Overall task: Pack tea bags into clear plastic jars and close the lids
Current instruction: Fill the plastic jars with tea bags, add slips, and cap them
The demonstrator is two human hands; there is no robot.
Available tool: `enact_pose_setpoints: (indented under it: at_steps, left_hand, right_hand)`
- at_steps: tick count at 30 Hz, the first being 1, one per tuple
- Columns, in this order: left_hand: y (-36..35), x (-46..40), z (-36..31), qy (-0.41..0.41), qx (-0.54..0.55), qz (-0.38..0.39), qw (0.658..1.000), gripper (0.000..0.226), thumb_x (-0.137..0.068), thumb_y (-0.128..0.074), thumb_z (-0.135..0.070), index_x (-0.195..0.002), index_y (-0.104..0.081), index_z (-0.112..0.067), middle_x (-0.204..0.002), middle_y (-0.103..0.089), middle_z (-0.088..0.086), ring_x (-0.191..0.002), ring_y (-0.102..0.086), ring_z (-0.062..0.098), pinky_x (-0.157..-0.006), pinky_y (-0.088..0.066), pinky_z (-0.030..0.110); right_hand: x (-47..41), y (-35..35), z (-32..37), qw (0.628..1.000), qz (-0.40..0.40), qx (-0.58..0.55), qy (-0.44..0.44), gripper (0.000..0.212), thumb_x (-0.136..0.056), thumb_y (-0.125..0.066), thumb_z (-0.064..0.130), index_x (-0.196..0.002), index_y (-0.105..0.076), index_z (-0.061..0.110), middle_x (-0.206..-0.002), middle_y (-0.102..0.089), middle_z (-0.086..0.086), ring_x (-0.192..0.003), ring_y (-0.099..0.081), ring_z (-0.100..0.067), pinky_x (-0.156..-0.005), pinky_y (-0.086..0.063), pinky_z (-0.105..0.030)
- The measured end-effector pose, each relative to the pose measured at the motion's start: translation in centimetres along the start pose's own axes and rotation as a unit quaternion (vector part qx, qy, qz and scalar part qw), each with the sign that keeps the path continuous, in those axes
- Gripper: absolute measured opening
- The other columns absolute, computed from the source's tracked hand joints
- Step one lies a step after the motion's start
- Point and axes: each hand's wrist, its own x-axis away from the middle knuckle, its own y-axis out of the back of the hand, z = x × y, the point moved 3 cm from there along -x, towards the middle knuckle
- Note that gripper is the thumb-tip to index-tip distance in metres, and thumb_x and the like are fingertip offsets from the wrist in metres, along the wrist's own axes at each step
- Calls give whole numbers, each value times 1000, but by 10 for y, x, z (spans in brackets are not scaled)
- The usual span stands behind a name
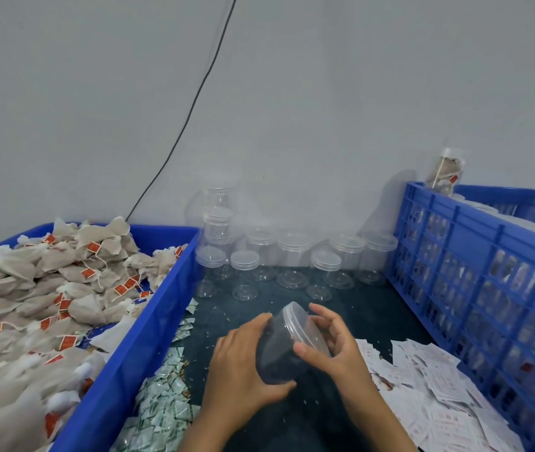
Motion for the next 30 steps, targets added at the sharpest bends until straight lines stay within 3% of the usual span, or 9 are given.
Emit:
enact_pose_setpoints:
  at_steps: [3, 6, 9, 11, 14, 18, 22, 25, 30]
  left_hand:
    - [2, 2, 8, 51, 120, 52, 990, 96, -45, -82, -65, -126, -31, -58, -117, -52, -40, -108, -52, -12, -94, -42, 15]
    - [5, 3, 4, 5, 35, 29, 999, 98, -51, -79, -65, -134, -30, -49, -125, -45, -38, -112, -44, -17, -99, -34, 14]
    - [5, 2, -4, -100, -87, -39, 990, 95, -48, -82, -57, -131, -53, -23, -121, -60, -16, -106, -61, 6, -91, -43, 24]
    - [4, 2, -6, -89, -77, -12, 993, 94, -47, -81, -58, -132, -52, -28, -122, -58, -21, -107, -60, 1, -94, -39, 18]
    - [7, 6, -2, 26, 90, 93, 991, 90, -49, -82, -61, -128, -41, -53, -120, -53, -40, -108, -50, -18, -97, -37, 9]
    - [7, 8, 2, 115, 343, 228, 904, 76, -60, -87, -32, -127, -51, -30, -121, -66, -8, -111, -63, 5, -94, -50, 25]
    - [7, 10, -3, 117, 418, 300, 849, 75, -68, -74, -32, -134, -45, -10, -122, -64, 17, -105, -65, 27, -91, -52, 36]
    - [5, 11, -5, 124, 404, 284, 860, 76, -66, -76, -35, -133, -46, -15, -123, -64, 14, -104, -66, 21, -90, -52, 31]
    - [8, 11, -7, 39, 88, 94, 991, 92, -55, -74, -71, -132, -27, -55, -123, -46, -42, -109, -42, -25, -95, -32, 3]
  right_hand:
    - [2, 10, 6, 995, 78, -59, -11, 88, -56, -85, 30, -135, -47, 28, -128, -60, 0, -118, -59, -14, -91, -50, -28]
    - [6, 3, 7, 995, 94, -9, -27, 98, -54, -83, 52, -139, -35, 40, -132, -52, 9, -119, -55, -3, -93, -48, -23]
    - [8, -10, 4, 999, 4, 28, -36, 86, -55, -79, 65, -129, -43, 42, -124, -52, 6, -109, -60, -7, -92, -51, -26]
    - [8, -11, 4, 999, -46, 12, -22, 62, -66, -81, 53, -119, -52, 37, -116, -58, 1, -101, -64, -10, -85, -53, -27]
    - [7, -5, 9, 1000, -24, 3, 14, 53, -66, -81, 44, -114, -60, 35, -109, -65, 9, -102, -63, -7, -82, -52, -24]
    - [8, 3, 17, 998, 42, -21, 44, 60, -60, -80, 43, -117, -62, 34, -113, -65, 5, -110, -62, -10, -84, -51, -22]
    - [9, 6, 17, 992, 95, -67, 47, 75, -60, -83, 45, -127, -57, 25, -122, -61, -10, -115, -59, -28, -96, -50, -42]
    - [9, 9, 17, 989, 105, -98, 34, 74, -67, -76, 32, -135, -49, 23, -129, -58, -11, -119, -57, -28, -97, -49, -43]
    - [10, 11, 11, 999, 45, 7, -1, 88, -55, -78, 63, -134, -44, 44, -130, -57, 9, -119, -56, -5, -94, -50, -28]
